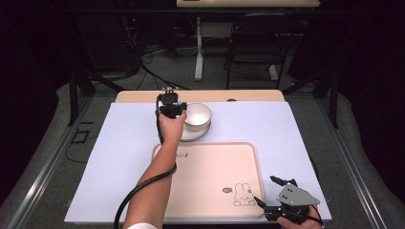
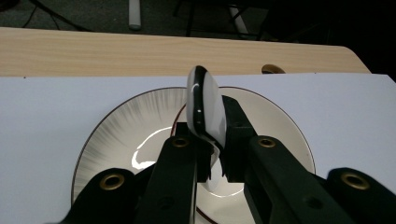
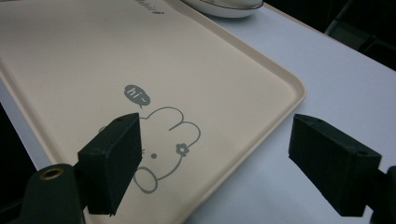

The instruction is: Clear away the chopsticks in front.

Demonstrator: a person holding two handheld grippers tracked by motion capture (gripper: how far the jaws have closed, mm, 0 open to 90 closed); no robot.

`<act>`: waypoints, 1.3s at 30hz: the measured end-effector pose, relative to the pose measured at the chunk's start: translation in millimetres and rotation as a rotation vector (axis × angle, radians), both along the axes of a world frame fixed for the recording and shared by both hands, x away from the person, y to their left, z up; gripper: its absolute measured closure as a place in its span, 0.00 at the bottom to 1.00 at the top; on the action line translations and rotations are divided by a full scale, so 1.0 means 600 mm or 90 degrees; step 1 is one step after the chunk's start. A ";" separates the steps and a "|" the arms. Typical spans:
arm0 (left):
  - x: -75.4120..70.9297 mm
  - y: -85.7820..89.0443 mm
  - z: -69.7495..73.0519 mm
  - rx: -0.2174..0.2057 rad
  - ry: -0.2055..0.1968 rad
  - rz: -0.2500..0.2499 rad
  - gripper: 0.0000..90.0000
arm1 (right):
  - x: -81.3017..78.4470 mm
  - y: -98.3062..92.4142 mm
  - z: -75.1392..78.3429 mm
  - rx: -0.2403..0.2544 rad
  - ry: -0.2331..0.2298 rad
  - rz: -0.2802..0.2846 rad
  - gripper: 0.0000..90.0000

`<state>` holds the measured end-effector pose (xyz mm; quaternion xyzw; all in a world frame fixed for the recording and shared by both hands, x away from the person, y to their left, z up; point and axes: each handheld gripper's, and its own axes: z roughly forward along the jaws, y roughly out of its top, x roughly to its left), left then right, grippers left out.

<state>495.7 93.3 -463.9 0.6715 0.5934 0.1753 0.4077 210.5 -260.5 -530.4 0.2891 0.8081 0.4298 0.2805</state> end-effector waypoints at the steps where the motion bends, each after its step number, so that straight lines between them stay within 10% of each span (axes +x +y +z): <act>1: -0.001 0.001 0.002 0.000 -0.002 -0.001 0.94 | 0.000 0.000 0.000 -0.001 0.000 0.000 0.19; 39: -0.087 0.061 0.077 -0.008 -0.036 -0.027 0.94 | 0.000 0.003 -0.001 -0.003 0.000 -0.001 0.19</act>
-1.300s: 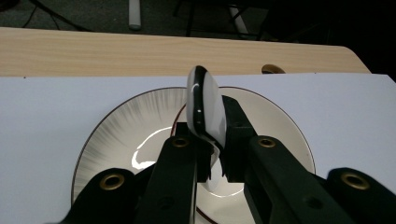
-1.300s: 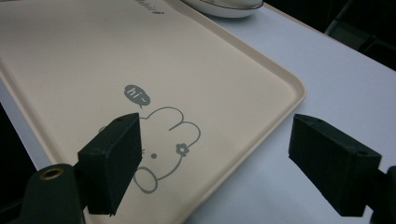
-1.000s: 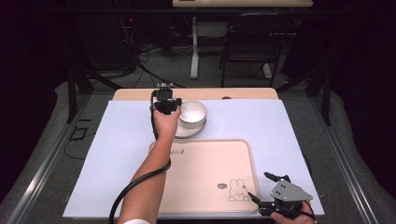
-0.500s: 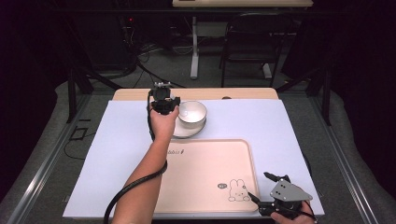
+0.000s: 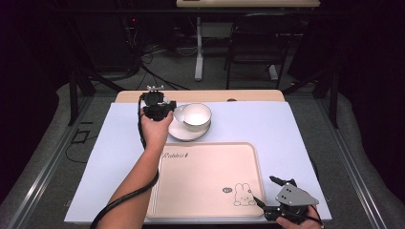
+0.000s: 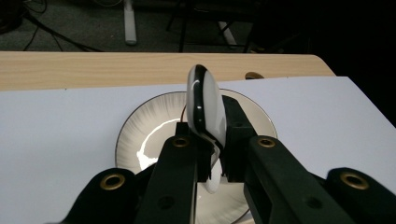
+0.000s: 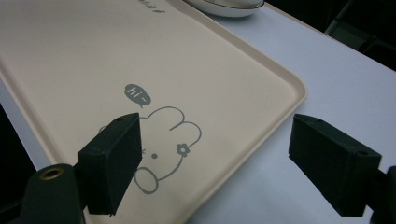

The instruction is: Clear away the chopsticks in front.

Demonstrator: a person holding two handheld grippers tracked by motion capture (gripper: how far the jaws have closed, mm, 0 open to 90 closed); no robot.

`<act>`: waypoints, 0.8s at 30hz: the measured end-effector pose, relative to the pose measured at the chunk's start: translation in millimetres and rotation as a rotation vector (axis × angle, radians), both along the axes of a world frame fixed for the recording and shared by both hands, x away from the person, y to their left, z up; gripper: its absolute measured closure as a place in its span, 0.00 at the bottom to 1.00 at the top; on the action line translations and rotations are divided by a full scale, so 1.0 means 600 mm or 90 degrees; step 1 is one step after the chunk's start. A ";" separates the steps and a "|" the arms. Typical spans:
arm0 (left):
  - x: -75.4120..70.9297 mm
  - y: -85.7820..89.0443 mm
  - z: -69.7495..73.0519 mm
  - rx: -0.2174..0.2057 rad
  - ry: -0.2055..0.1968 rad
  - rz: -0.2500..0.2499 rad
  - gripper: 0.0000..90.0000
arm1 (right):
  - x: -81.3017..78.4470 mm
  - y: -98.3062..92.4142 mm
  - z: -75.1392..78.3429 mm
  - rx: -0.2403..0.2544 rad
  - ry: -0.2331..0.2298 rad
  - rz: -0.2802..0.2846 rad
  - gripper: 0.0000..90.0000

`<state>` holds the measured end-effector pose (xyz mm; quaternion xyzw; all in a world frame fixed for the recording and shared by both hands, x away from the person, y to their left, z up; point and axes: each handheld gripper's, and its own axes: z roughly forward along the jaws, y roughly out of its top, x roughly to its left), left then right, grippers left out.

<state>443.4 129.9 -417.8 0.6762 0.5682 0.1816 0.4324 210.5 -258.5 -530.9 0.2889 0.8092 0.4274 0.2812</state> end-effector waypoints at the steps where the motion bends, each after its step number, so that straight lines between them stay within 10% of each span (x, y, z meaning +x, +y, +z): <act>1: -0.004 0.003 0.001 0.001 0.001 -0.001 0.94 | 0.000 0.000 0.000 0.000 -0.001 0.000 0.19; 24: -0.099 0.045 -0.018 0.001 -0.020 -0.042 0.94 | 0.001 0.001 -0.001 0.000 0.001 0.000 0.19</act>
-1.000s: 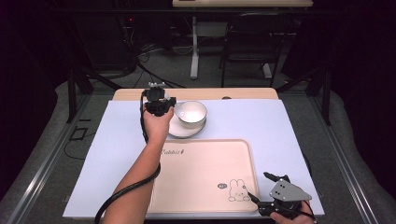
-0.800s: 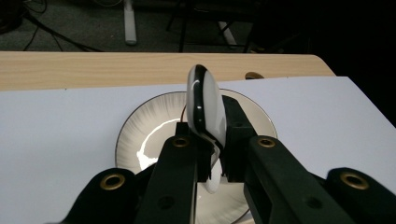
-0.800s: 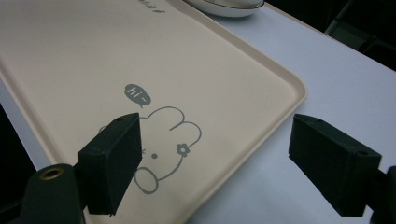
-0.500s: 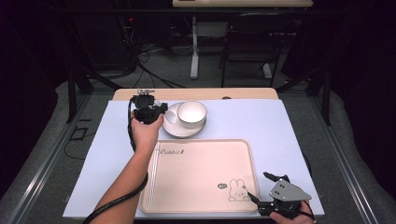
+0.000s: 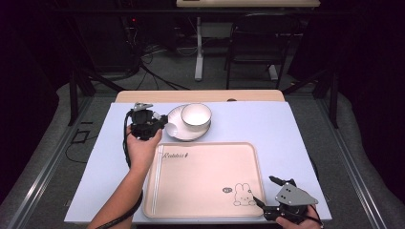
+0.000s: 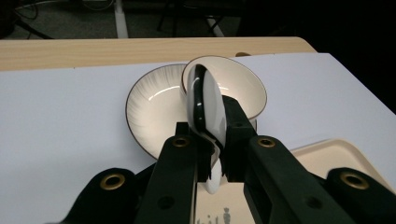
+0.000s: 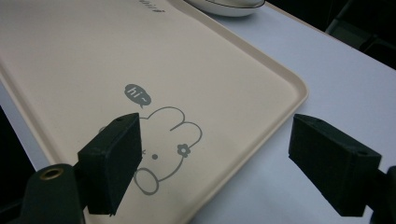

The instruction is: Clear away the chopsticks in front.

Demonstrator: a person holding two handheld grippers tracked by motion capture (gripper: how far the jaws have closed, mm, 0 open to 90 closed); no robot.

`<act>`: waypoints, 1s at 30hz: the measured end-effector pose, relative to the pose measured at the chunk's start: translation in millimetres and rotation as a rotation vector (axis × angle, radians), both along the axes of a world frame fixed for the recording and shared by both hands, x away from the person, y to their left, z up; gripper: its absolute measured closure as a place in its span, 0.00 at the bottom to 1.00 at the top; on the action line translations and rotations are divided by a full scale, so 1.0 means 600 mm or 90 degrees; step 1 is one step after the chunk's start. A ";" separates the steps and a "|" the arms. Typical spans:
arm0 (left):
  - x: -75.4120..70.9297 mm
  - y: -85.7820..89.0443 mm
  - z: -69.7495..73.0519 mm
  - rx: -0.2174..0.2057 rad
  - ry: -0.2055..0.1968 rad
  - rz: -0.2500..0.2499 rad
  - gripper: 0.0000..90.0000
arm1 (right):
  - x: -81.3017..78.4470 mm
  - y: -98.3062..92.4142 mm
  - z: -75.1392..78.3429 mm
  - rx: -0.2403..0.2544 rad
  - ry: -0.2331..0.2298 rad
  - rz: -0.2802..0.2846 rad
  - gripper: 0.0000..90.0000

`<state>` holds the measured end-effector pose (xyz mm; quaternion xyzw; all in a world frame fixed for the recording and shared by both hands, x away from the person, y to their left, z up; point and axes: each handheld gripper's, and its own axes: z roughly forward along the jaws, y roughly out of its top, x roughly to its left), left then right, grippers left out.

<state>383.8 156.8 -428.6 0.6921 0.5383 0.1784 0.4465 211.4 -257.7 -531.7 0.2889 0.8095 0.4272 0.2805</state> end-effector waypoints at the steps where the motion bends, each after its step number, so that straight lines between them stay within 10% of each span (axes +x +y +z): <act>1: -0.005 0.002 -0.003 -0.004 0.000 -0.002 0.94 | 0.000 0.000 0.000 0.000 0.001 -0.001 0.19; 30: -0.155 0.049 -0.077 -0.027 0.010 -0.041 0.94 | -0.002 0.003 -0.001 -0.007 -0.002 -0.001 0.19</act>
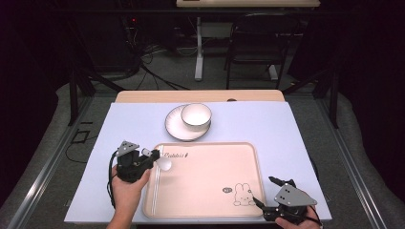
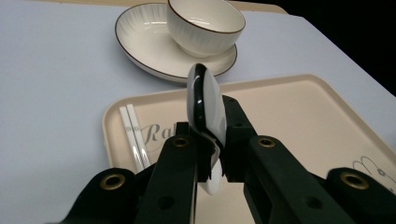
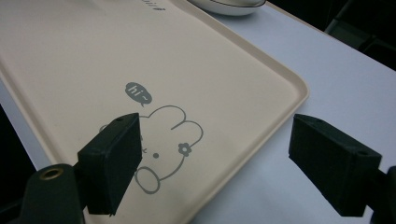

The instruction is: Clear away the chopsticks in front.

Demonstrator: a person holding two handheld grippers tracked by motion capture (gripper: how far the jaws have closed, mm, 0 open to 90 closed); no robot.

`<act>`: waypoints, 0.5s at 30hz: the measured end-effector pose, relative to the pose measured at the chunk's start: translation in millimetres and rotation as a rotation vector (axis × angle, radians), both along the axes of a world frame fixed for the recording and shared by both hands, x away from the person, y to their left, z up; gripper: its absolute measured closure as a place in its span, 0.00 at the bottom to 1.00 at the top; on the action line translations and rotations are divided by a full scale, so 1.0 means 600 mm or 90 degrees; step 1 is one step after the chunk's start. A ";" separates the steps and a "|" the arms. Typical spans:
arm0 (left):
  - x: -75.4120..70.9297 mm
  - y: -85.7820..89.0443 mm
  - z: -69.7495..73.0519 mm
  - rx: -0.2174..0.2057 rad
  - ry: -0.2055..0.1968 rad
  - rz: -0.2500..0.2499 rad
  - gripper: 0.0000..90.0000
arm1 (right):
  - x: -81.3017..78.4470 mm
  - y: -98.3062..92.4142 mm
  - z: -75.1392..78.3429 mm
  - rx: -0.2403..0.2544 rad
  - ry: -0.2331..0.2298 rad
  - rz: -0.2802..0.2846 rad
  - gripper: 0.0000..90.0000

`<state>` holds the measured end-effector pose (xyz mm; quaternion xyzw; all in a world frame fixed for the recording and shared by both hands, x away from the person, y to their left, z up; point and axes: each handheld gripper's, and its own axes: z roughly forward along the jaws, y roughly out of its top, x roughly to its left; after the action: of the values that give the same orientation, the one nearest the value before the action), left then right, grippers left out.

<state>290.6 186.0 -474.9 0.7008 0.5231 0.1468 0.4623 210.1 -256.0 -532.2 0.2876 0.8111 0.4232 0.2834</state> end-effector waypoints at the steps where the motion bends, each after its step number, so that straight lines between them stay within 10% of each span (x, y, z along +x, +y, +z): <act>1: -0.004 0.000 -0.002 0.001 0.000 -0.001 0.94 | 0.000 0.000 0.000 -0.001 0.000 0.001 0.19; 15: -0.040 -0.009 -0.020 0.012 0.011 -0.031 0.94 | 0.000 0.000 0.000 -0.001 -0.002 0.001 0.19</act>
<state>266.6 180.4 -486.8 0.7188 0.5085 0.1347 0.4546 209.8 -256.0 -531.9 0.2861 0.8111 0.4233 0.2848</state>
